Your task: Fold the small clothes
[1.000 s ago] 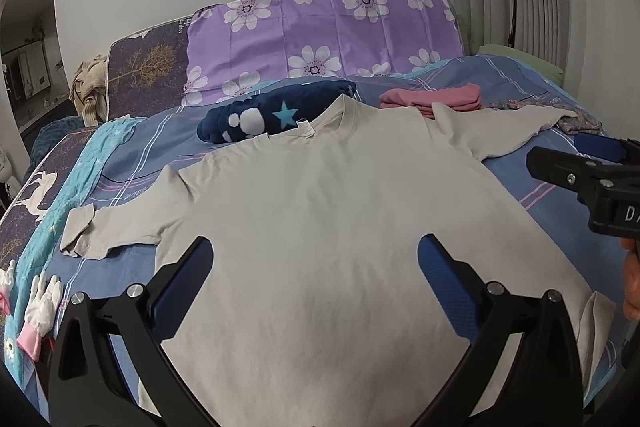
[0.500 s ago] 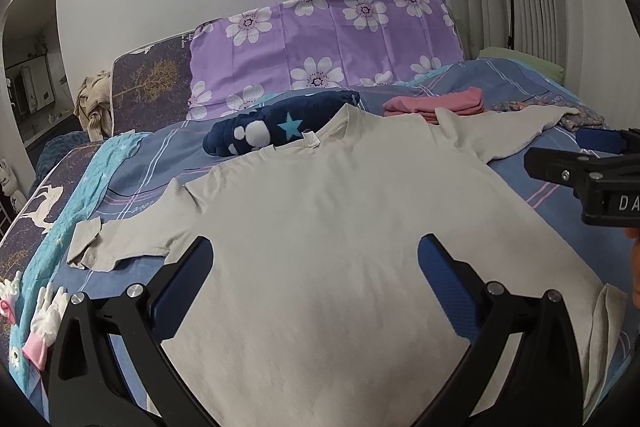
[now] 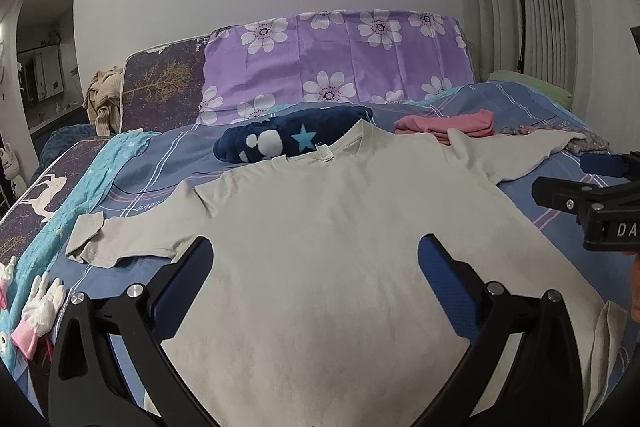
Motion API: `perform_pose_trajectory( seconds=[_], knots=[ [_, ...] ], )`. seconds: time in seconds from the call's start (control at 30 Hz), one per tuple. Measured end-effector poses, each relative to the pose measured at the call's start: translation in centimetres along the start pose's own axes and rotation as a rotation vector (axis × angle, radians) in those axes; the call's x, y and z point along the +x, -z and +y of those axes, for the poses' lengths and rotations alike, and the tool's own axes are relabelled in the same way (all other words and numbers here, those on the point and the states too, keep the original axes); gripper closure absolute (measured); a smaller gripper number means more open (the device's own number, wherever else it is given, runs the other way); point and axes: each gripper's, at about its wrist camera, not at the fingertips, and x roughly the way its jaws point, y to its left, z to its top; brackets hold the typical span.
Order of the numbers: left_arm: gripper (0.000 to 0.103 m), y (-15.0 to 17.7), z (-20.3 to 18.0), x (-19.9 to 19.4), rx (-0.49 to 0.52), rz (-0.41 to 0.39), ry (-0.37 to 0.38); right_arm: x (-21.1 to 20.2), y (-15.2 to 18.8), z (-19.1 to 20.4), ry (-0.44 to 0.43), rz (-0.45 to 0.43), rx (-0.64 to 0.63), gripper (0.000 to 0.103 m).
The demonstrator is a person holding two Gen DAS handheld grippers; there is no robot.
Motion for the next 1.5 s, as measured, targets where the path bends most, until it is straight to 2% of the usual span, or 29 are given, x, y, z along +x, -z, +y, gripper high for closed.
perform_pose_trajectory(
  seconds=[0.1,0.27,0.4,0.6,0.73,0.97,1.03,1.07,1.17,1.23,1.4,1.5],
  knots=[
    [0.001,0.0,0.8,0.4,-0.032,0.034,0.025,0.2,0.1,0.0,-0.004,0.002,-0.004,0.002],
    [0.001,0.1,2.6,2.0,-0.113,0.143,0.108,0.6,0.3,-0.3,-0.013,0.001,0.003,0.002],
    [0.001,0.5,4.9,3.1,-0.127,0.168,0.01,1.3,0.2,-0.7,-0.013,0.012,0.007,0.002],
    [0.001,0.9,9.6,4.5,-0.169,0.21,-0.076,2.4,0.0,-0.9,-0.004,0.023,0.009,0.002],
    [0.001,0.2,11.5,4.4,-0.188,0.19,-0.105,3.2,-0.5,-0.4,0.011,0.022,-0.02,0.002],
    [0.001,-0.9,12.3,5.0,-0.163,0.17,-0.121,4.6,-2.0,0.6,0.006,0.029,-0.058,0.002],
    [0.004,-1.0,12.7,5.6,-0.153,0.176,-0.133,5.0,-2.5,1.0,0.01,0.029,-0.077,0.002],
    [0.009,-0.9,13.1,5.9,-0.15,0.181,-0.142,5.3,-2.7,1.1,0.014,0.029,-0.085,0.002],
    [0.022,-1.0,15.3,7.6,-0.137,0.213,-0.197,6.1,-3.3,1.4,0.036,0.033,-0.098,0.002],
    [0.028,-0.8,18.3,9.2,-0.141,0.248,-0.267,6.6,-3.5,1.3,0.036,0.041,-0.094,0.002],
    [0.029,0.4,28.1,14.4,-0.179,0.374,-0.466,8.3,-3.3,0.9,0.052,0.083,-0.084,0.002],
    [0.029,1.5,32.5,17.4,-0.212,0.443,-0.5,9.3,-3.2,0.6,0.063,0.112,-0.065,0.002]
  ],
)
